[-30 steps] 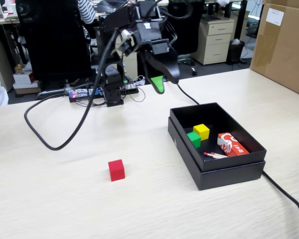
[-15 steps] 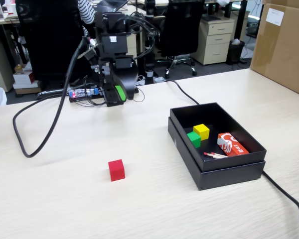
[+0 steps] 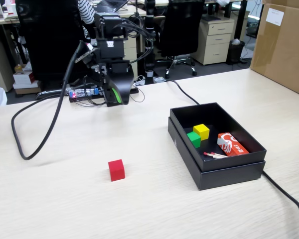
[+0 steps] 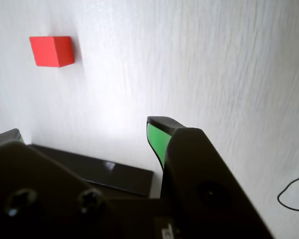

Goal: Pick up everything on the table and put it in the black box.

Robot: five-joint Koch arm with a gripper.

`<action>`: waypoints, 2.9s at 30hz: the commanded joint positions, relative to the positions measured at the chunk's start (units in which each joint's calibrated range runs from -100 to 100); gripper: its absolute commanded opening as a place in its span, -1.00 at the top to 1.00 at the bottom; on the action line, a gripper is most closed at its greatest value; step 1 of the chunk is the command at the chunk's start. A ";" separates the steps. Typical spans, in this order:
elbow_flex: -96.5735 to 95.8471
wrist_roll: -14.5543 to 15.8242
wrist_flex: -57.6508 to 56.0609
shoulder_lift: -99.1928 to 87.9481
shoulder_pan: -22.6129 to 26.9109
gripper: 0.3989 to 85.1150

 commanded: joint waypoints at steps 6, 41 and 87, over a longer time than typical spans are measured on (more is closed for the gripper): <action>21.84 -1.47 2.10 19.30 -3.03 -0.16; 48.40 -1.81 2.10 67.72 -3.27 -0.14; 46.86 6.25 1.50 40.18 15.73 0.99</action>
